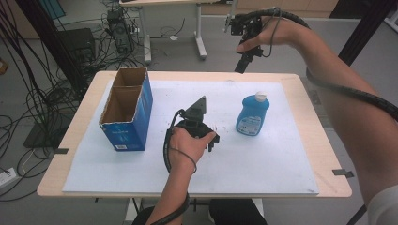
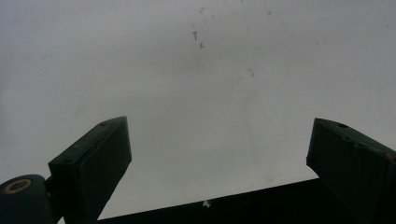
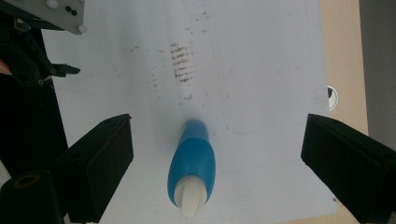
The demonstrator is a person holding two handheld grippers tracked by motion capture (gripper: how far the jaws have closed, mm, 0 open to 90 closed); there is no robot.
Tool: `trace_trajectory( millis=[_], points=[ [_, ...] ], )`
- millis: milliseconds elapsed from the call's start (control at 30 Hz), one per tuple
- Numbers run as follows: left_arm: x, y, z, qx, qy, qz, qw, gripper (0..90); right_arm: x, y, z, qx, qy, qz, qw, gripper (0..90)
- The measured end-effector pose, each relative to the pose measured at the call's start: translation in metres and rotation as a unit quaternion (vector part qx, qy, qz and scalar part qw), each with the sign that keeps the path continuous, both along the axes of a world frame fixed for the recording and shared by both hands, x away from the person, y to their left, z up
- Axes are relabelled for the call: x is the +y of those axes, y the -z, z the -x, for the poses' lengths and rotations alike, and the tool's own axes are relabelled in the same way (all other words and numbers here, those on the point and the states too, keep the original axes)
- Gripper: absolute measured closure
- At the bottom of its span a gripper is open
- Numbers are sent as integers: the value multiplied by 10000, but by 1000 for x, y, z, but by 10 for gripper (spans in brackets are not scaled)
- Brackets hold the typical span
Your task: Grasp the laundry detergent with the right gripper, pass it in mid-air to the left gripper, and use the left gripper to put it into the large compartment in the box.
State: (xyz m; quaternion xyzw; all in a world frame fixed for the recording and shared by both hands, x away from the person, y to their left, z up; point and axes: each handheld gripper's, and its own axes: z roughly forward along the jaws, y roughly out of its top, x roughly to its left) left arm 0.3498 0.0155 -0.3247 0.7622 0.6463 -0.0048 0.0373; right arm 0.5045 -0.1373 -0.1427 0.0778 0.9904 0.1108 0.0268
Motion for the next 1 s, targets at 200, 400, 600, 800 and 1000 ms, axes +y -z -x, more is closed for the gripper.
trace_trajectory(
  millis=[200,400,600,800,1000],
  points=[
    [0,-1,0,-13,-12,-40,10000,69,2,1,1,14,-33,18,10000,87],
    [0,1,1,7,9,-77,10000,69,-3,1,2,-14,-1,58,10000,87],
    [1,0,2,-4,-1,-88,10000,69,-14,-2,4,5,88,68,9999,87],
    [2,-2,3,-16,-16,-90,10000,68,-31,-7,8,-17,227,55,9997,87],
    [3,-4,5,-41,-10,-99,9999,68,-54,-9,12,-40,366,77,9993,86]
  ],
)
